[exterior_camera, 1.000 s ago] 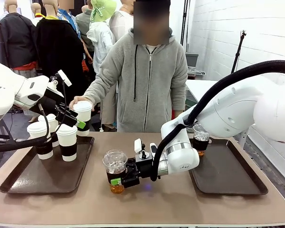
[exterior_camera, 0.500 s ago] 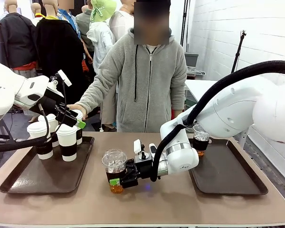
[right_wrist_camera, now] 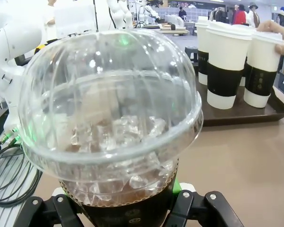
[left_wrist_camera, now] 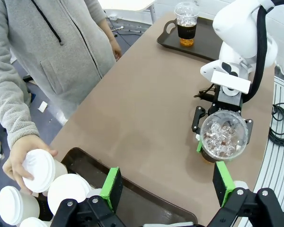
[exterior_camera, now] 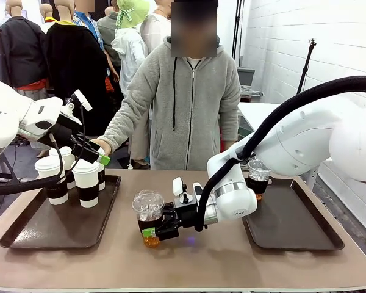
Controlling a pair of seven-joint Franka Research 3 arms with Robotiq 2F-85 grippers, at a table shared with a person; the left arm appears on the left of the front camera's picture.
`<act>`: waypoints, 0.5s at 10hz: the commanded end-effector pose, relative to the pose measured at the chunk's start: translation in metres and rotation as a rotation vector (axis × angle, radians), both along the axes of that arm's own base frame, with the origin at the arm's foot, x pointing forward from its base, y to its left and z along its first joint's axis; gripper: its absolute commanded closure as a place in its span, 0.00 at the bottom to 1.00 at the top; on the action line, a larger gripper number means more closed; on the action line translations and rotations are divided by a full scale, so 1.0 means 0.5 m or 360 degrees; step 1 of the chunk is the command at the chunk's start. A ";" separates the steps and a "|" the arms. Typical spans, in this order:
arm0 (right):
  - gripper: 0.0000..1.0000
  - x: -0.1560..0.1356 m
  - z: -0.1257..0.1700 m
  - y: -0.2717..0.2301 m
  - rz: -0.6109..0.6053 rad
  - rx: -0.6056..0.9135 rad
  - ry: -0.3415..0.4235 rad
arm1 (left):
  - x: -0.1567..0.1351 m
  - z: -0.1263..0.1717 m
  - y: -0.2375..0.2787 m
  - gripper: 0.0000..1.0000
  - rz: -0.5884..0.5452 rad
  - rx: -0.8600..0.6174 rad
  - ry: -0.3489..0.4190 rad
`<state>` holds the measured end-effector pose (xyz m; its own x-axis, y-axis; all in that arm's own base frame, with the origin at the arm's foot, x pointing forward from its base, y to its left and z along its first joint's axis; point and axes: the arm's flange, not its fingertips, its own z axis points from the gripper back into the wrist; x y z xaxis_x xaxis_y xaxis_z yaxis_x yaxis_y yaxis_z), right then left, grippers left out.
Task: Distribute the coffee onto the tray.
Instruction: Pick up another iced Americano from the middle of the table and place it on the right Handle tray.
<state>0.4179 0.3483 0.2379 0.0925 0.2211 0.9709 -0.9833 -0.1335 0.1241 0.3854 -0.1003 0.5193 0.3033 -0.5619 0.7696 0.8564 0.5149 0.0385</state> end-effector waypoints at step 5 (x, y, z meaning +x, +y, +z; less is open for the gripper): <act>0.24 -0.036 0.109 -0.113 0.0054 0.0004 0.0022 | 0.008 -0.005 0.004 0.00 -0.0033 -0.0017 -0.0022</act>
